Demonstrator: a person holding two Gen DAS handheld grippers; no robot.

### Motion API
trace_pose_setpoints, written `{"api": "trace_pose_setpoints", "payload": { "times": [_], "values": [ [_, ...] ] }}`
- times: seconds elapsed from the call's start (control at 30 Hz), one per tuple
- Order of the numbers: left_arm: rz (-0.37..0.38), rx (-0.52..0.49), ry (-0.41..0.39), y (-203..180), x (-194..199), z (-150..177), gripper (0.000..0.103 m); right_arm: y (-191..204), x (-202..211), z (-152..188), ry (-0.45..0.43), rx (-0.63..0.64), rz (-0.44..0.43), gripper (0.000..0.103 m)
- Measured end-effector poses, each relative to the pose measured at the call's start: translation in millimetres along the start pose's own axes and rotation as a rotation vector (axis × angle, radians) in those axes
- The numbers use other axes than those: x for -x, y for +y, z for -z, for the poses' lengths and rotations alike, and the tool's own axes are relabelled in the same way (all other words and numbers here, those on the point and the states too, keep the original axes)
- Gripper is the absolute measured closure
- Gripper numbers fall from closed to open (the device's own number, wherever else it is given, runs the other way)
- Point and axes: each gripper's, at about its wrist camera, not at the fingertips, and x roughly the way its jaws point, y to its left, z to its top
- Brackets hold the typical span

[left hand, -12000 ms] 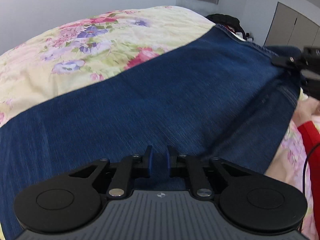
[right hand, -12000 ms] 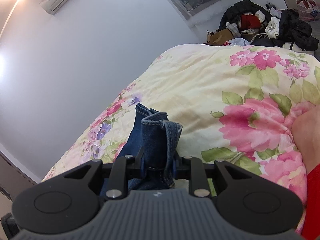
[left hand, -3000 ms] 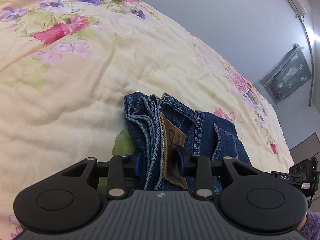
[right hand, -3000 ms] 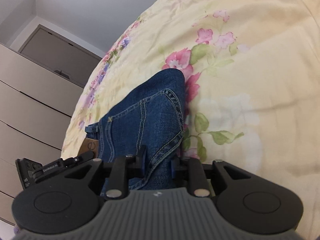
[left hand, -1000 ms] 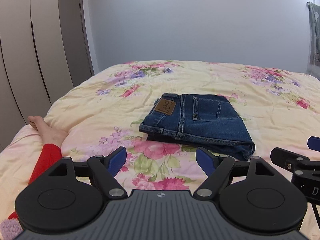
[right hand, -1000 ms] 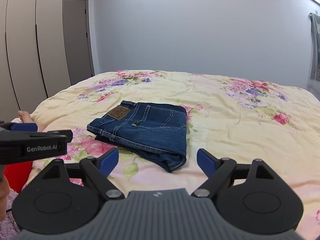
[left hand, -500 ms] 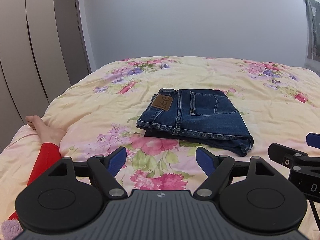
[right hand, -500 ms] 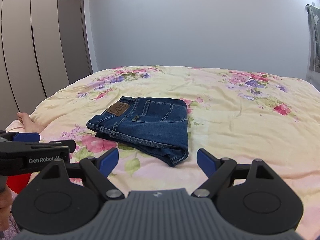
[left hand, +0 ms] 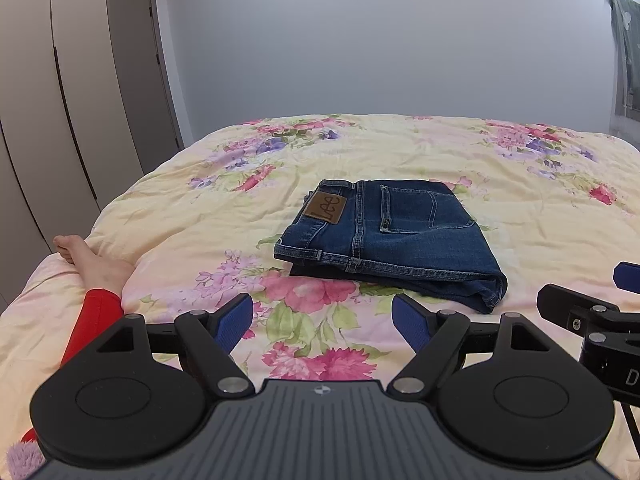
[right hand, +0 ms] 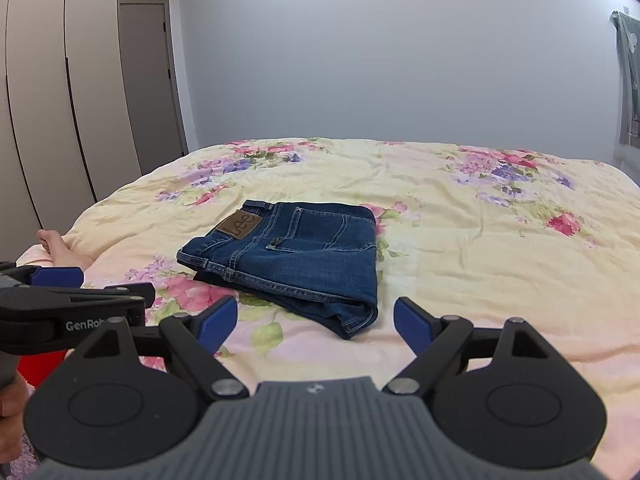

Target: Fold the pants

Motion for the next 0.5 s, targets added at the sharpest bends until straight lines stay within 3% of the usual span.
{"api": "trace_pose_setpoints", "payload": {
  "times": [0.5],
  "values": [
    [0.002,-0.011,-0.004,-0.1,-0.1,-2.0,0.01,0.2,1.3,-0.7,-0.004,-0.006,0.002,0.021]
  ]
}}
